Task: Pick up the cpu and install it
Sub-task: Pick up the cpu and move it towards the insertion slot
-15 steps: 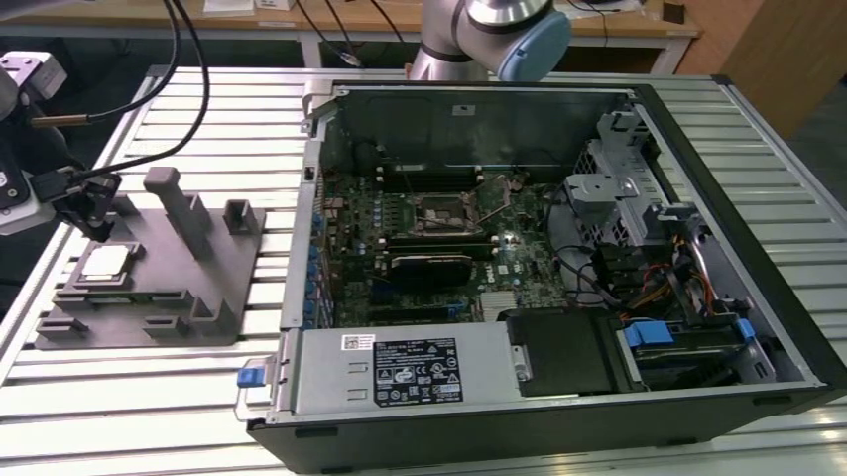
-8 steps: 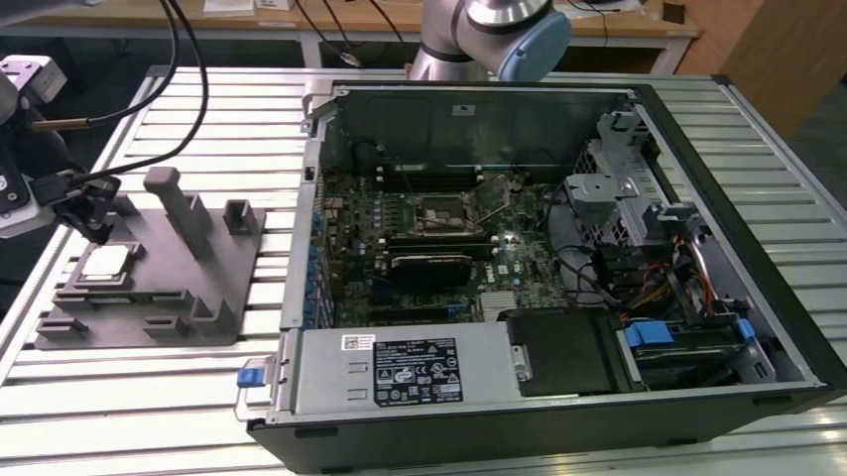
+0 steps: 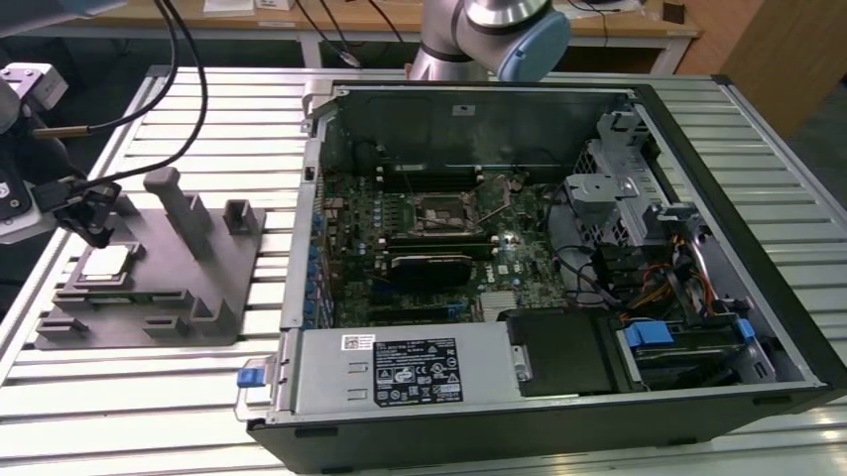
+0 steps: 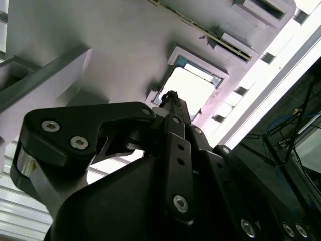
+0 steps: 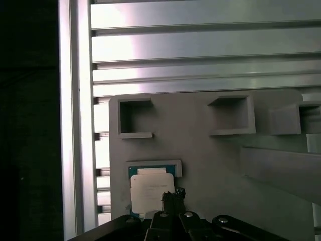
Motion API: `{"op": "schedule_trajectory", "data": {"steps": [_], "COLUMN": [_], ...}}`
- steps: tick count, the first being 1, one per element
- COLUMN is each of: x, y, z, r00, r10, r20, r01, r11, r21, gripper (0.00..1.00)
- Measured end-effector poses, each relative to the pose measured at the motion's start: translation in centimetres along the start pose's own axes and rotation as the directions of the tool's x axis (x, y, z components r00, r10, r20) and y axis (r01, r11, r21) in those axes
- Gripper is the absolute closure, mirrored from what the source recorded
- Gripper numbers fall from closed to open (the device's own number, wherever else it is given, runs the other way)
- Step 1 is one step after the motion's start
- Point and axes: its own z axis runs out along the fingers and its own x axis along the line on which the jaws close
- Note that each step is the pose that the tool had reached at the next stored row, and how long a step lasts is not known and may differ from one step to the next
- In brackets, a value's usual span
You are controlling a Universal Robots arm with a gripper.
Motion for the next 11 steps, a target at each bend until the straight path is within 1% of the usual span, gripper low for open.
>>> {"op": "schedule_trajectory", "data": {"steps": [6,11], "x": [0.34,0.62], "y": [-0.10,-0.16], "z": [0.86,1.28], "r00": [1.0000,1.0000], "r10": [0.000,0.000], "r20": [0.0000,0.0001], "r01": [0.000,0.000], "r11": [1.0000,1.0000], "r21": [0.0004,0.0004], "gripper": [0.89,0.89]}}
